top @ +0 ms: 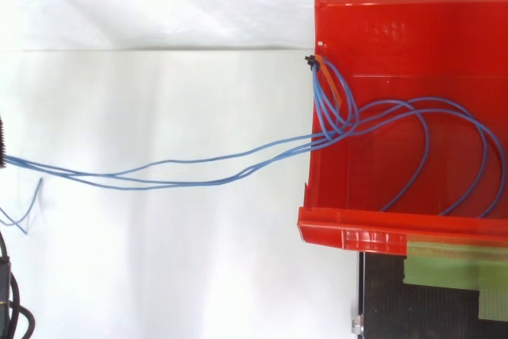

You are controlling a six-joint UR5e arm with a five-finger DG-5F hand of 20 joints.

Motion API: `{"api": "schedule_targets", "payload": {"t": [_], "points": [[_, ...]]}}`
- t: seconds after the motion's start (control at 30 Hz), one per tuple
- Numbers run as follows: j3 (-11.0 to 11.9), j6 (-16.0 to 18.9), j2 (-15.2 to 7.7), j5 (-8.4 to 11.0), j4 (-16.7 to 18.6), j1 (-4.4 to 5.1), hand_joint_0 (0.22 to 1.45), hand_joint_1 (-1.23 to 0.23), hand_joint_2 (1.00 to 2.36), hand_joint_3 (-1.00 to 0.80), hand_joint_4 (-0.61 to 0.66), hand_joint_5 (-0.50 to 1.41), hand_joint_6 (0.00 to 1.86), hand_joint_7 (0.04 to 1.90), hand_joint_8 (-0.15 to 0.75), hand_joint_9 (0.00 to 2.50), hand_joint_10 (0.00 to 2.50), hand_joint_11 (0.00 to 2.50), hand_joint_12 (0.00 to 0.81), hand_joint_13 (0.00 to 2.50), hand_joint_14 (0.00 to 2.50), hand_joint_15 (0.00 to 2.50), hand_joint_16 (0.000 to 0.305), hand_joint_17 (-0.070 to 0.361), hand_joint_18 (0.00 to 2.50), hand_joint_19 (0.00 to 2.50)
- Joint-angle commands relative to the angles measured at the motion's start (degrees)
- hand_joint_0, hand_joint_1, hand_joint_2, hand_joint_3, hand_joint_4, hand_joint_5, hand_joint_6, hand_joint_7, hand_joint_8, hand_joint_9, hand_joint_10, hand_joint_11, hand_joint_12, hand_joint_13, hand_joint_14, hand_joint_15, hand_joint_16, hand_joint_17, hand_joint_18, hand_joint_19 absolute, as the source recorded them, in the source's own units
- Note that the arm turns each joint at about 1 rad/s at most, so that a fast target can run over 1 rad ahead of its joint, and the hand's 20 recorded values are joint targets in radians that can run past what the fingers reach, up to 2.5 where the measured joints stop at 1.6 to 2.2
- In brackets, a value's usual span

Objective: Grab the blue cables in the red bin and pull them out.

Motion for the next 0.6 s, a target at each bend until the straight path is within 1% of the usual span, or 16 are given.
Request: {"api": "schedule_targets", "payload": {"t": [0.0,0.13,0.2,0.23,0.27,0.3,0.33,0.37,0.47,0.5,0.57], "points": [[-0.01,2.72,0.01,1.84,-0.2,0.2,0.91,-0.96,1.0,-1.0,-0.03,1.07,0.25,0.94,0.178,1.61,0.02,1.75,0.248,1.48,1.32,1.57,0.038,0.086,1.28,1.39],[-0.09,1.22,-0.08,2.1,-0.2,0.2,0.91,-0.96,1.0,-1.0,-0.03,1.07,0.25,0.95,0.18,1.61,0.02,1.75,0.248,1.48,1.31,1.57,0.038,0.084,1.28,1.4],[-0.27,0.08,-0.26,2.8,-0.46,0.2,0.91,-0.96,1.0,-1.0,-0.03,1.07,0.25,0.95,0.178,1.61,0.02,1.75,0.249,1.48,1.31,1.58,0.038,0.085,1.28,1.39],[-1.76,-0.62,-0.26,3.94,-0.46,0.29,0.91,-0.96,1.0,-1.0,-0.02,1.07,0.25,0.95,0.179,1.61,0.02,1.75,0.248,1.48,1.31,1.57,0.038,0.086,1.28,1.39],[-2.29,-0.62,-0.26,4.21,-0.29,0.29,0.91,-0.96,1.0,-1.0,-0.03,1.07,0.25,0.95,0.164,1.61,0.02,1.75,0.24,1.48,1.31,1.57,0.038,0.085,1.27,1.38],[-2.99,-0.62,-0.26,4.38,-0.2,0.2,0.91,-0.96,1.0,-1.0,-0.02,1.07,0.25,0.95,0.182,1.61,0.02,1.75,0.248,1.48,1.31,1.57,0.038,0.086,1.28,1.39],[-4.58,-0.54,-0.26,4.65,0.68,0.2,0.91,-0.96,1.0,-1.0,-0.03,1.07,0.25,0.95,0.173,1.61,0.02,1.76,0.249,1.48,1.31,1.58,0.038,0.085,1.28,1.39],[-5.19,-0.45,-0.26,4.65,1.91,0.29,0.91,-0.96,1.0,-1.0,-0.03,1.07,0.25,0.95,0.18,1.61,0.02,1.75,0.248,1.48,1.31,1.57,0.038,0.086,1.27,1.39],[-5.19,-0.45,-0.26,4.65,3.4,0.2,0.91,-0.96,1.0,-1.0,-0.03,1.07,0.25,0.94,0.171,1.61,0.03,1.77,0.251,1.48,1.31,1.57,0.038,0.085,1.27,1.39],[-5.19,-0.71,-0.26,4.56,4.02,-0.07,0.91,-0.96,1.0,-1.0,-0.03,1.07,0.25,0.94,0.174,1.61,0.03,1.76,0.248,1.48,1.31,1.57,0.038,0.084,1.27,1.39],[-5.19,-1.33,-0.26,4.38,3.84,-0.15,0.91,-0.96,1.0,-1.0,-0.03,1.07,0.25,0.94,0.181,1.61,0.02,1.75,0.248,1.48,1.3,1.57,0.038,0.085,1.27,1.4]]}}
